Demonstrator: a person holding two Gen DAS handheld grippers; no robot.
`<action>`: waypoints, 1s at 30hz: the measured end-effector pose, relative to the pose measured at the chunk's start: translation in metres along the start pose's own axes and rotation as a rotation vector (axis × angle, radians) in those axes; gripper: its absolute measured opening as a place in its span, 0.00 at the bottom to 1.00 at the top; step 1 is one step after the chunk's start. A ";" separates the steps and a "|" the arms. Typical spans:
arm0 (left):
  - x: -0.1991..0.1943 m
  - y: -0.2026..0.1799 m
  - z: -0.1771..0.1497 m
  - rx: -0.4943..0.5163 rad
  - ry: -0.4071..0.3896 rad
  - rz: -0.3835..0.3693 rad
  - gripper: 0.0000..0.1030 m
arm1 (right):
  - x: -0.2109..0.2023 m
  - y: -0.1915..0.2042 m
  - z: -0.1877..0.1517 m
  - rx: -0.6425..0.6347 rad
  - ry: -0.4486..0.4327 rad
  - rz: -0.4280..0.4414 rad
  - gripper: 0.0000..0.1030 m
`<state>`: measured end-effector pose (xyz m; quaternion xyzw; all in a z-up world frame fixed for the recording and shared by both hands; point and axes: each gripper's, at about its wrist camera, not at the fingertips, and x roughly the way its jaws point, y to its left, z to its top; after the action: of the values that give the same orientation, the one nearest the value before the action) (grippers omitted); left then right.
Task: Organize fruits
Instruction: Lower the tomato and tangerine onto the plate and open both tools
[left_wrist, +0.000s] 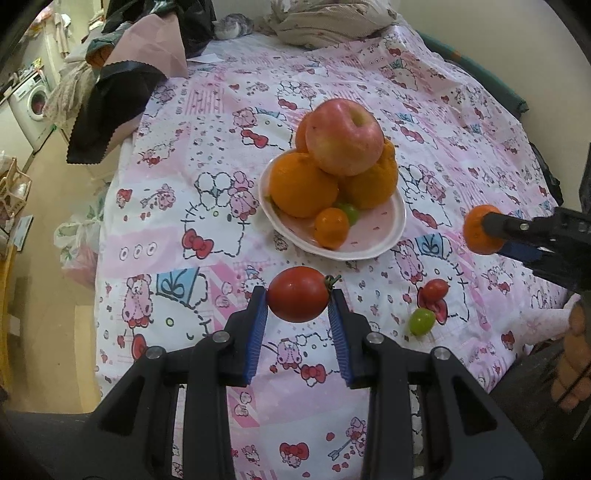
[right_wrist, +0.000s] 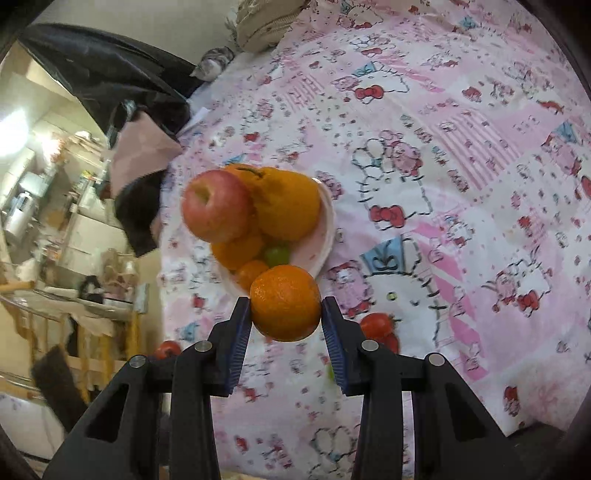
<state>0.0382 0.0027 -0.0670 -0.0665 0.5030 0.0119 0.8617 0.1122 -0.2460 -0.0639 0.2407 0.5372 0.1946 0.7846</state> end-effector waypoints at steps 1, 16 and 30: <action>-0.001 0.001 0.000 -0.003 -0.006 0.004 0.29 | -0.003 0.001 0.001 0.001 -0.007 0.009 0.39; 0.003 -0.005 0.042 -0.058 0.035 -0.048 0.29 | -0.013 0.005 0.036 -0.003 -0.021 0.096 0.39; 0.072 -0.043 0.067 0.047 0.155 -0.074 0.29 | 0.084 -0.009 0.065 0.024 0.225 0.001 0.40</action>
<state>0.1352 -0.0344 -0.0929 -0.0654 0.5653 -0.0370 0.8214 0.2027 -0.2172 -0.1122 0.2267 0.6240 0.2142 0.7165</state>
